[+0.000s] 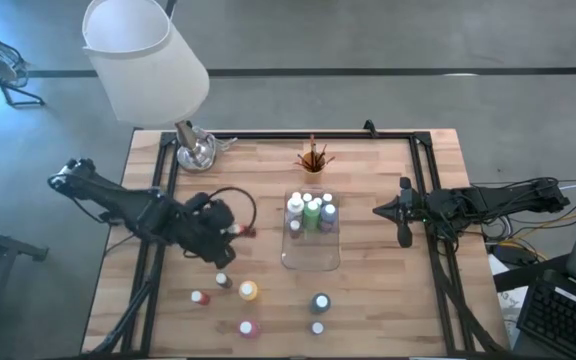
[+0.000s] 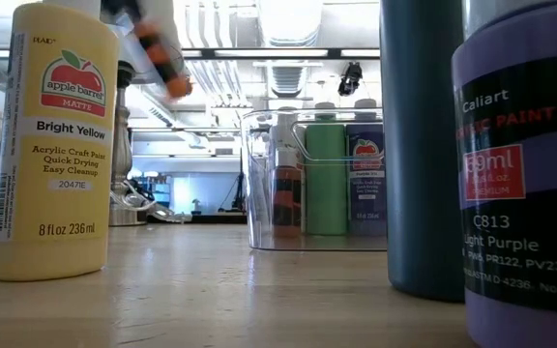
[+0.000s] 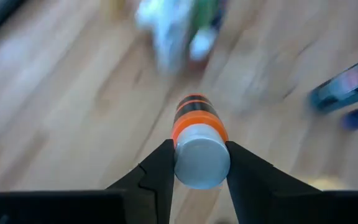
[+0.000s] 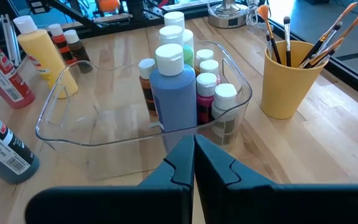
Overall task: Pick & Place Paint Supplies
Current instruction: Put the small orange paint bottle into the transparent bin
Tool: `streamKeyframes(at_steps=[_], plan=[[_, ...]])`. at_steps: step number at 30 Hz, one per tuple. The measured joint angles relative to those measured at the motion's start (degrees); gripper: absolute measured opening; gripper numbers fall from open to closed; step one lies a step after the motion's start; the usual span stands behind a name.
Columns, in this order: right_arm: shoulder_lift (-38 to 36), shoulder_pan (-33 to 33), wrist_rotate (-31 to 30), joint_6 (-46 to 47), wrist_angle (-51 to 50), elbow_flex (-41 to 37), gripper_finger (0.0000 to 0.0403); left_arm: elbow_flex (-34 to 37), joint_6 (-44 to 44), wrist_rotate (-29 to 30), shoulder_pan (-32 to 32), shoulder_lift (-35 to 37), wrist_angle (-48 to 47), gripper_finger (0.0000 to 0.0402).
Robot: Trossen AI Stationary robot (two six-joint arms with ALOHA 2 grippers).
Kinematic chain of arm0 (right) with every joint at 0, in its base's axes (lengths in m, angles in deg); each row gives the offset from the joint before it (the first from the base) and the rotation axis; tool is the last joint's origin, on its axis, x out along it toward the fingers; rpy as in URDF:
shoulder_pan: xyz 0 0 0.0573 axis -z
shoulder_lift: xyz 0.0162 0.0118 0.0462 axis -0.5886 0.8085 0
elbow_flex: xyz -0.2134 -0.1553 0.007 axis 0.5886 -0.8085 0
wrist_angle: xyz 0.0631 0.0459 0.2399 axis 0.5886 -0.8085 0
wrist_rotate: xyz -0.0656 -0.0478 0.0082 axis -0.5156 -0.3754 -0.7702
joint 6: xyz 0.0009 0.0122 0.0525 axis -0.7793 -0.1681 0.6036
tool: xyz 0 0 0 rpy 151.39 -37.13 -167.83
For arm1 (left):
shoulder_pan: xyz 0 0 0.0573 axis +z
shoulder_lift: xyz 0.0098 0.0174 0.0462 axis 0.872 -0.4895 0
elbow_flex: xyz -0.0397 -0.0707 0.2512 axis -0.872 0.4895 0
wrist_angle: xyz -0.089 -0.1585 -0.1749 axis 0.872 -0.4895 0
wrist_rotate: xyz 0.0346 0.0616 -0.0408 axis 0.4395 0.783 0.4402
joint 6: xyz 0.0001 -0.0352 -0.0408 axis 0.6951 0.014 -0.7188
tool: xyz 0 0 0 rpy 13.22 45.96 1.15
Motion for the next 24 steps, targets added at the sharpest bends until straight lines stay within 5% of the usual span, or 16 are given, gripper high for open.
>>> streamKeyframes(at_steps=[7, 10, 18, 24], plan=[[0.00, 0.00, -0.01, 0.00, 0.01, 0.00, 0.0008, -3.87, 27.18, -4.08, 2.06, -0.08, 23.08, 0.0124], [0.00, -0.02, 0.00, 0.00, 0.00, 0.00, 0.0008, -4.99, 32.45, -7.69, 3.01, -0.30, 28.25, 0.0124], [-0.02, 0.00, -0.01, 0.00, 0.02, 0.00, 0.0008, -9.20, 35.24, -15.68, 8.12, -5.25, 28.31, 0.0124], [0.00, 0.00, -0.01, -0.02, 0.02, 0.00, 0.0008, -16.58, 37.39, -18.13, 11.30, -13.63, 18.91, 0.0124]])
